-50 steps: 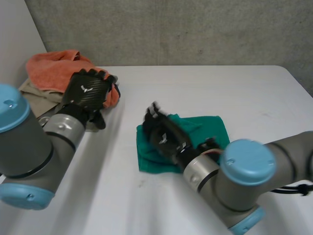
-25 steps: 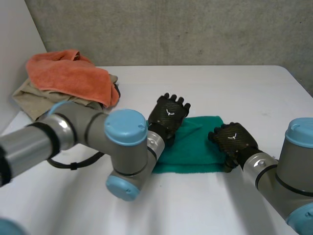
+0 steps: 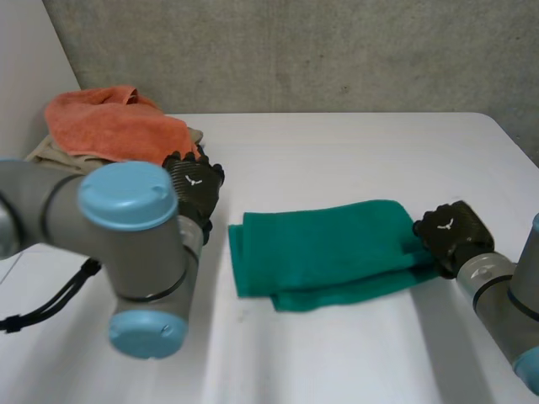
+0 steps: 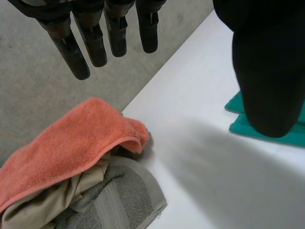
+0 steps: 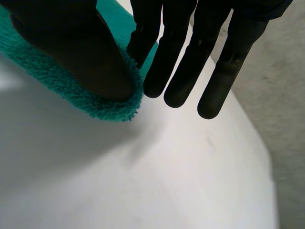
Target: Fold the laundry.
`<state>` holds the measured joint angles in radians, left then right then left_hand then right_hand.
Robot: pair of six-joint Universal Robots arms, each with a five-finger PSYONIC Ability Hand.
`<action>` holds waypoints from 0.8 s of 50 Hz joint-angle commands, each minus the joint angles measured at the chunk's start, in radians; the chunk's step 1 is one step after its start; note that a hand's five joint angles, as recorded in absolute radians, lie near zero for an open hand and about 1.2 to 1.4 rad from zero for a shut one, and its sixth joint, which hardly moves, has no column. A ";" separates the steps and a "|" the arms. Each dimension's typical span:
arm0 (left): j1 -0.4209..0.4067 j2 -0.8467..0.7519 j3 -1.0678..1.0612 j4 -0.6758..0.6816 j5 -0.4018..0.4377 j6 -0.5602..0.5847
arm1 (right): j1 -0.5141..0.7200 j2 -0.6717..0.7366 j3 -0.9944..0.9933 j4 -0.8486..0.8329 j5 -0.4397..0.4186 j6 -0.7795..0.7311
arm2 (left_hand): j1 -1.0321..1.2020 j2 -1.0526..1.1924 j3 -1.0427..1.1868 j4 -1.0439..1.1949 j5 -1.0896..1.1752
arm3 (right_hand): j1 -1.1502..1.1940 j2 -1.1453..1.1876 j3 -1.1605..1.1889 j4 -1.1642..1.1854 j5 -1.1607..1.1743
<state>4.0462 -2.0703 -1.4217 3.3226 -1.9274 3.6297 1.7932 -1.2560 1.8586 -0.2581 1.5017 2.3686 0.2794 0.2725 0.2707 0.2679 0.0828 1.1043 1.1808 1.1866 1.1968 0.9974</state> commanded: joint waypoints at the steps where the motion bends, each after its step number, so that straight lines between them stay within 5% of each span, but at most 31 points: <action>1: 0.011 0.139 -0.111 0.008 0.071 -0.006 | 0.052 -0.009 -0.070 -0.067 0.035 -0.146 | -0.028 -0.021 -0.019 -0.016 -0.006 | 0.292 0.215 0.210 0.199 0.224; 9: 0.030 0.183 -0.121 0.008 0.068 -0.008 | 0.405 0.026 -0.113 -0.276 -0.040 -0.146 | -0.039 -0.033 -0.031 -0.028 -0.017 | 0.292 0.215 0.210 0.199 0.224; 14: 0.056 0.185 -0.135 0.011 0.071 -0.019 | 0.506 0.159 -0.084 -0.291 -0.233 -0.192 | -0.051 -0.044 -0.043 -0.040 -0.029 | 0.292 0.215 0.210 0.199 0.224; 15: 0.066 0.185 -0.138 0.012 0.074 -0.031 | 0.508 0.170 -0.085 -0.293 -0.248 -0.198 | -0.051 -0.044 -0.043 -0.040 -0.029 | 0.139 0.062 0.057 0.046 0.071; 18: 0.080 0.183 -0.137 0.014 0.076 -0.055 | 0.503 0.168 -0.102 -0.294 -0.200 -0.181 | -0.051 -0.044 -0.043 -0.040 -0.029 | -0.930 -1.006 -1.012 -1.022 -0.997; 23: 0.083 0.174 -0.106 0.020 0.079 -0.117 | 0.479 0.092 -0.118 -0.290 -0.048 0.038 | -0.060 -0.053 -0.051 -0.048 -0.038 | -0.930 -1.006 -1.012 -1.022 -0.997; 30: 0.054 0.138 -0.026 0.058 0.132 -0.172 | 0.273 -0.117 -0.099 -0.161 -0.041 0.472 | -0.069 -0.062 -0.060 -0.057 -0.047 | -0.930 -1.006 -1.012 -1.022 -0.997; 40: -0.110 -0.128 0.234 0.046 0.355 -0.217 | 0.100 -0.048 -0.222 0.140 -0.029 0.574 | -0.078 -0.071 -0.069 -0.066 -0.056 | -0.930 -1.006 -1.012 -1.022 -0.997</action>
<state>4.0138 -2.0351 -1.3401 3.3846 -1.6671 3.4263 1.9588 -1.3751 1.7028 -0.2506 1.4706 2.9397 0.2576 0.2316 0.2351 0.2259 0.0532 0.2230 0.2091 0.2083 0.2087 0.0471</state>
